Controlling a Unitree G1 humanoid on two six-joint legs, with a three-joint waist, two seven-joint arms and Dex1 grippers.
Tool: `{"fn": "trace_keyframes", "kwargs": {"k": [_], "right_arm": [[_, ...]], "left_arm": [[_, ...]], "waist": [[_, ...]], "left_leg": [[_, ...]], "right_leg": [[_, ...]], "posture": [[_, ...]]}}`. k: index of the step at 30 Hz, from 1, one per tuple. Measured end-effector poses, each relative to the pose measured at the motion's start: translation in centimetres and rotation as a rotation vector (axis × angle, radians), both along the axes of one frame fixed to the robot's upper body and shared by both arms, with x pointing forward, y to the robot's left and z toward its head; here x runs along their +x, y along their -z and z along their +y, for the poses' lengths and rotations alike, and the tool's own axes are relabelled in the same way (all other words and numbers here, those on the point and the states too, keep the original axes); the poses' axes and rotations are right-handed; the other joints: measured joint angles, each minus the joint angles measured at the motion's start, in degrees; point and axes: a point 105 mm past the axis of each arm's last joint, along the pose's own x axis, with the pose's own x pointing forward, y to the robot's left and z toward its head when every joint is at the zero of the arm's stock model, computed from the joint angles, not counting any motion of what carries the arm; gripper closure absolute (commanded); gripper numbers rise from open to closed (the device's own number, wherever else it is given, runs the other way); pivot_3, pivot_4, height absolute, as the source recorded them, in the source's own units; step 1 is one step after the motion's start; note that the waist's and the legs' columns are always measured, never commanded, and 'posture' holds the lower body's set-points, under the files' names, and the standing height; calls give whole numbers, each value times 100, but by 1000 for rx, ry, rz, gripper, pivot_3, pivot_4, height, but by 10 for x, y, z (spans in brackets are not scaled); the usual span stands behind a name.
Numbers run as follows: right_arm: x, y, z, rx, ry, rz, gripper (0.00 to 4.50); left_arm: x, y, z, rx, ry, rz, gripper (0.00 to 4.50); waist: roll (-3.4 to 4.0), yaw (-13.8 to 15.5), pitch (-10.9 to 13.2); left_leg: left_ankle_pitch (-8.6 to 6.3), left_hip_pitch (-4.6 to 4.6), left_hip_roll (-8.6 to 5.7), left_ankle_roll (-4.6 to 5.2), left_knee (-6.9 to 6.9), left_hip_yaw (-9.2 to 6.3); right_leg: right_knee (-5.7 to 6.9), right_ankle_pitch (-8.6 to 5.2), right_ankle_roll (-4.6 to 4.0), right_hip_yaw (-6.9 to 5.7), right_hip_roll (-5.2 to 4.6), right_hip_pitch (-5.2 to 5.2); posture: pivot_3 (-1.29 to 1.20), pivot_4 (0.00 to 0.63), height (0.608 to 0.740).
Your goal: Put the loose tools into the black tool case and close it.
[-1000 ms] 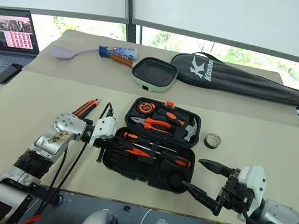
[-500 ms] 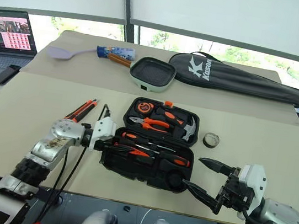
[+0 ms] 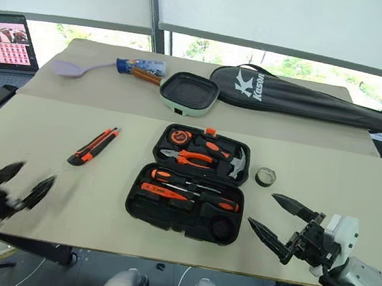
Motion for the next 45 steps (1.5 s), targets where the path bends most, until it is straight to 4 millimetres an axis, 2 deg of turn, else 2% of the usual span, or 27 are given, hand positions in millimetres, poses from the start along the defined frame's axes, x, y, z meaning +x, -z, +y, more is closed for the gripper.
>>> {"fn": "trace_keyframes", "kwargs": {"k": [3,5,7,10,13,14,16,18,20,24,27,28,29,32,33,34,38,40,42,45], "right_arm": [[2,-4,6,14,-25,-42,0],[3,-8,9,22,-35,-73,0],[3,-10,13,32,-49,-86,0],[3,-13,21,43,-79,-100,0],[8,-24,33,54,-107,-141,0],[8,-28,36,60,-112,-149,0],[10,-30,41,85,-108,-144,0],[10,-31,47,95,-111,-136,0],[10,-32,50,98,-110,-136,0],[12,-31,51,106,-96,-121,0],[12,-32,54,106,-93,-121,0],[11,-31,55,104,-92,-117,0],[11,-30,55,103,-93,-114,0],[10,-28,56,94,-87,-108,0],[9,-26,55,92,-85,-101,0],[8,-25,54,90,-83,-94,0],[7,-29,49,55,-77,-107,0],[3,-33,47,23,-108,-99,0],[-3,-37,43,-39,-151,-84,0],[-8,-36,41,-78,-191,-53,0]], "left_arm": [[-14,10,16,-75,-121,50,59],[-13,10,17,-110,-128,66,59],[-3,3,14,-140,-99,69,59],[26,-20,4,-119,-2,59,59],[69,-52,-14,-50,150,68,59],[78,-59,-19,-37,185,76,59],[103,-62,-24,-34,205,139,59],[126,-54,-29,-24,209,216,59],[138,-44,-36,-21,228,282,59],[154,-19,-45,30,251,406,59],[164,-16,-51,33,287,427,59],[167,-16,-53,40,302,431,570],[168,-16,-53,48,305,433,722],[170,-15,-53,58,328,428,1830],[170,-15,-55,59,347,421,2394],[170,-15,-59,58,380,406,2619],[165,-30,-72,190,586,228,2706],[149,-43,-85,262,791,176,2706],[125,-59,-109,394,1060,135,2706],[98,-62,-134,532,1308,142,2706]], "waist": [[-6,102,3],[-7,150,2],[-9,167,2],[-11,162,1],[-12,148,2],[-12,127,2],[-7,104,3],[-7,81,3],[-9,34,3],[-14,12,5],[-15,25,6],[-15,44,5],[-15,58,5],[-15,81,5],[-15,93,5],[-15,108,6],[-22,111,10],[-22,110,11],[-22,109,11],[-22,137,11]], "left_leg": [[2,4,0,-4,1,-3],[-3,2,-1,-14,1,2],[-11,-1,-2,-30,2,3],[-1,-4,-7,-16,2,8],[9,-7,-10,-11,2,19],[8,-4,-7,-11,0,20],[8,-8,-13,-11,-2,25],[9,-12,-13,-10,-9,26],[7,-27,-12,-13,-12,23],[7,-51,-17,-13,-13,31],[7,-53,-17,-13,-13,37],[7,-51,-17,-13,-12,37],[8,-49,-19,-13,-12,37],[8,-49,-19,-14,-10,38],[8,-51,-20,-14,-10,39],[8,-55,-19,-14,-9,39],[8,-65,-17,-14,-6,39],[8,-72,-17,-14,-5,42],[7,-71,-16,-14,-5,46],[7,-66,-16,-13,-5,44]], "right_leg": [[0,-9,-13,-16,1,-21],[0,-23,-38,-14,-1,-25],[1,-22,-39,-14,-1,-25],[12,-9,-18,-13,2,-8],[18,0,-13,-15,14,-16],[18,0,-14,-13,13,-19],[23,-1,-14,-12,18,-24],[25,-1,-14,-12,20,-32],[29,0,-14,-8,20,-47],[30,0,-14,-7,24,-72],[31,0,-14,-9,24,-71],[32,0,-13,-10,24,-67],[32,0,-13,-11,23,-66],[31,-1,-13,-11,20,-65],[31,-1,-12,-11,19,-65],[31,-1,-12,-11,19,-68],[30,0,-14,-13,20,-74],[28,0,-14,-13,18,-78],[21,0,-14,-12,16,-74],[22,0,-13,-12,18,-68]], "posture": [[0,150,740],[0,150,740],[0,150,740],[0,150,740],[0,150,740],[0,150,740],[0,150,740],[0,150,740],[0,150,740],[0,150,740],[0,150,740],[0,150,740],[0,150,740],[0,150,740],[0,150,740],[0,150,740],[0,150,740],[0,150,740],[0,150,740],[0,150,740]]}}
